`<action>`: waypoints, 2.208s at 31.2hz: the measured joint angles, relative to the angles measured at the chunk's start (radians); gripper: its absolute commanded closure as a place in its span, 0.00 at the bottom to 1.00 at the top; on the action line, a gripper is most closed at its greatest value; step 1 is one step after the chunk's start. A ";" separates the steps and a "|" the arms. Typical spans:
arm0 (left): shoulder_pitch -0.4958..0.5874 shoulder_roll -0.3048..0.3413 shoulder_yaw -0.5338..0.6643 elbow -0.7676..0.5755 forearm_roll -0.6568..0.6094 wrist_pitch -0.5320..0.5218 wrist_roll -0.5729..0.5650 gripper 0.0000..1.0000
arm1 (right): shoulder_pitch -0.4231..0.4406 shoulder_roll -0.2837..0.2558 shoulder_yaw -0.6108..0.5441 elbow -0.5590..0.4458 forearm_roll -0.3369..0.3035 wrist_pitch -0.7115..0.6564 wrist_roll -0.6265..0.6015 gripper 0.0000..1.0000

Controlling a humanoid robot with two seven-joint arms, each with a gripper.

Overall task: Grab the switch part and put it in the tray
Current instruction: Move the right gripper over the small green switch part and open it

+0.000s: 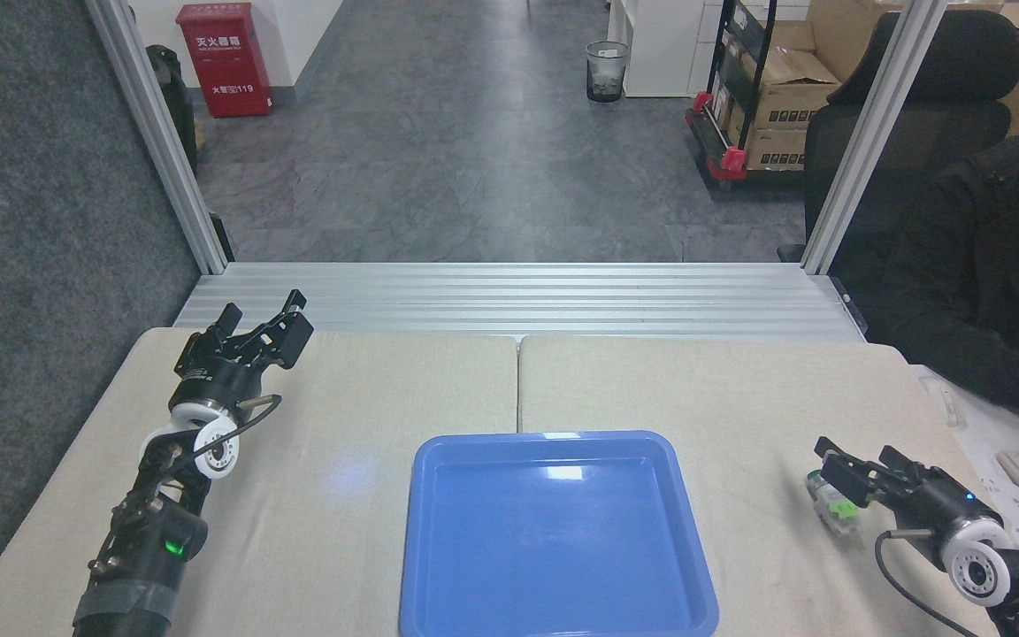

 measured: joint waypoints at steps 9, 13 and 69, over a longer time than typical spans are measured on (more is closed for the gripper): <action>0.000 0.000 0.000 0.000 -0.003 0.000 0.000 0.00 | -0.019 0.007 -0.002 -0.017 0.000 -0.002 0.000 0.04; 0.000 0.000 0.000 0.000 -0.002 0.000 0.000 0.00 | -0.028 0.008 -0.002 -0.023 0.000 -0.005 0.001 0.03; 0.000 0.000 0.000 0.000 0.000 0.000 0.000 0.00 | -0.051 0.001 -0.062 -0.096 0.010 0.007 -0.086 0.02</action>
